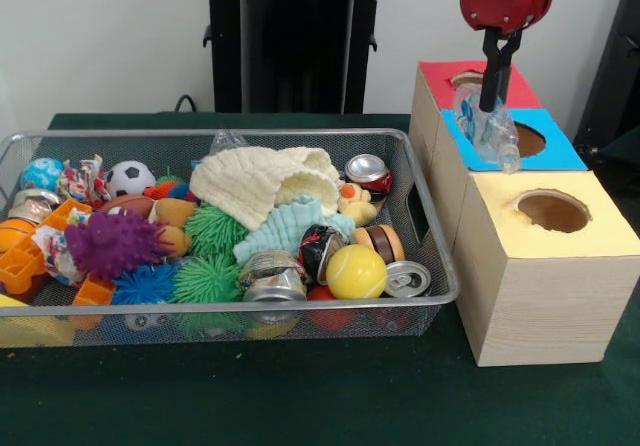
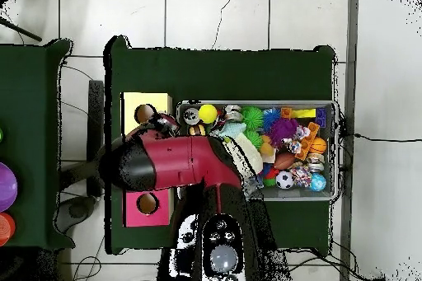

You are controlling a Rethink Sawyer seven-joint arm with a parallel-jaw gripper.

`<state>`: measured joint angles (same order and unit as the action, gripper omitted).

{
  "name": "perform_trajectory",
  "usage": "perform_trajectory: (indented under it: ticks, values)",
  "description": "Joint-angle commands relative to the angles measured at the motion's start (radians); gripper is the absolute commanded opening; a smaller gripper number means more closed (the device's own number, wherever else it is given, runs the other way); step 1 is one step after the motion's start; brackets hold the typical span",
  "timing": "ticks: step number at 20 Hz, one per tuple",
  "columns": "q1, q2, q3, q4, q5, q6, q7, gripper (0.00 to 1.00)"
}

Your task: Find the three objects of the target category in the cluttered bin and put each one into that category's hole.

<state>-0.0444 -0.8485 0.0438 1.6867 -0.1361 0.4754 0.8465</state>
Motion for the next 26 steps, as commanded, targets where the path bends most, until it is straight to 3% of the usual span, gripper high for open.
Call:
perform_trajectory:
  ticks: [1, 6, 21, 26]
  values:
    - [-0.01, -0.008, -0.009, 0.104, 0.037, -0.031, 0.289, 0.0]
    - [-0.009, -0.022, -0.014, 0.164, 0.031, -0.111, 0.302, 0.0]
    - [0.128, 0.022, -0.132, 0.163, 0.025, -0.156, 0.339, 0.0]
    - [0.144, 0.002, -0.13, 0.191, 0.052, -0.159, 0.338, 0.0]
